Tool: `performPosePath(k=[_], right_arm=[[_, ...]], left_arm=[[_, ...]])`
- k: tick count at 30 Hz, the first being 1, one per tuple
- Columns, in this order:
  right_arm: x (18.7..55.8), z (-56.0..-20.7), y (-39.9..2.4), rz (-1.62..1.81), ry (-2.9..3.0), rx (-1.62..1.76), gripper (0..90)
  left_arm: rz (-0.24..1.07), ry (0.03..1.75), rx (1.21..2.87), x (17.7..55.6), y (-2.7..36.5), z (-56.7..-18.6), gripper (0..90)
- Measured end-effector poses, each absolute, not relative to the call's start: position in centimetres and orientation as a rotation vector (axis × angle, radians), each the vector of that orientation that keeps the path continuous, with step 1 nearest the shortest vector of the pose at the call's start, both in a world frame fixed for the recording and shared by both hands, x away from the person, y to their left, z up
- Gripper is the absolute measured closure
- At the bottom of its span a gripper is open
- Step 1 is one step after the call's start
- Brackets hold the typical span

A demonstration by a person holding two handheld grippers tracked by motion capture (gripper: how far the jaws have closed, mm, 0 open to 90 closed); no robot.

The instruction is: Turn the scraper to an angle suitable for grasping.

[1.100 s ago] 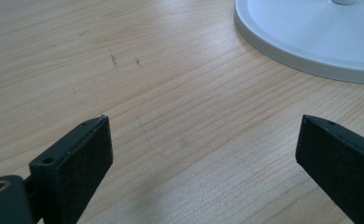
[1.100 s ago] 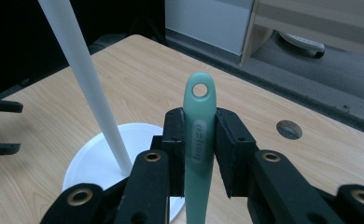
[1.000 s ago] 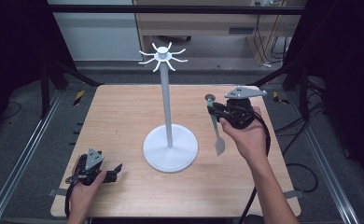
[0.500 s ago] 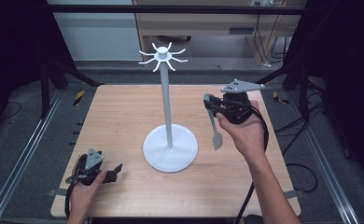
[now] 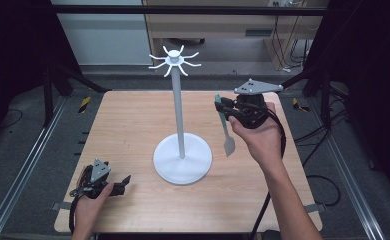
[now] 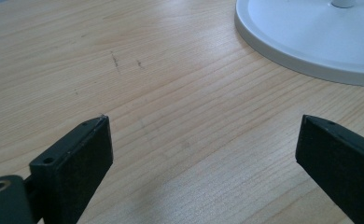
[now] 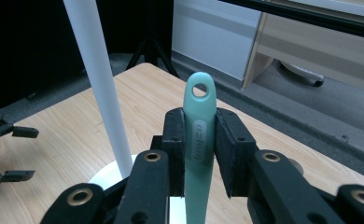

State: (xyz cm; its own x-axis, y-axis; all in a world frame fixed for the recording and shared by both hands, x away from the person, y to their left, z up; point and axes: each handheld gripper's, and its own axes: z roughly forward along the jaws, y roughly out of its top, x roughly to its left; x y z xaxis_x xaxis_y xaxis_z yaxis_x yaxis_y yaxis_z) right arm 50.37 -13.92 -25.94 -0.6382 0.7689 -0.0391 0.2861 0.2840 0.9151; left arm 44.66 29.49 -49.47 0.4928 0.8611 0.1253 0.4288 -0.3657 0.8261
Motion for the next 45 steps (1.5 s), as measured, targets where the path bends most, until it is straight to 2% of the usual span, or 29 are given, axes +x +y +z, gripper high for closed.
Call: performPosePath(k=[45], right_arm=[[49.1, -22.4, -12.6, 1.399, 2.035, 0.845, 74.8]], left_arm=[[0.73, 1.062, 1.974, 44.6, 29.5, -49.4, 3.4]])
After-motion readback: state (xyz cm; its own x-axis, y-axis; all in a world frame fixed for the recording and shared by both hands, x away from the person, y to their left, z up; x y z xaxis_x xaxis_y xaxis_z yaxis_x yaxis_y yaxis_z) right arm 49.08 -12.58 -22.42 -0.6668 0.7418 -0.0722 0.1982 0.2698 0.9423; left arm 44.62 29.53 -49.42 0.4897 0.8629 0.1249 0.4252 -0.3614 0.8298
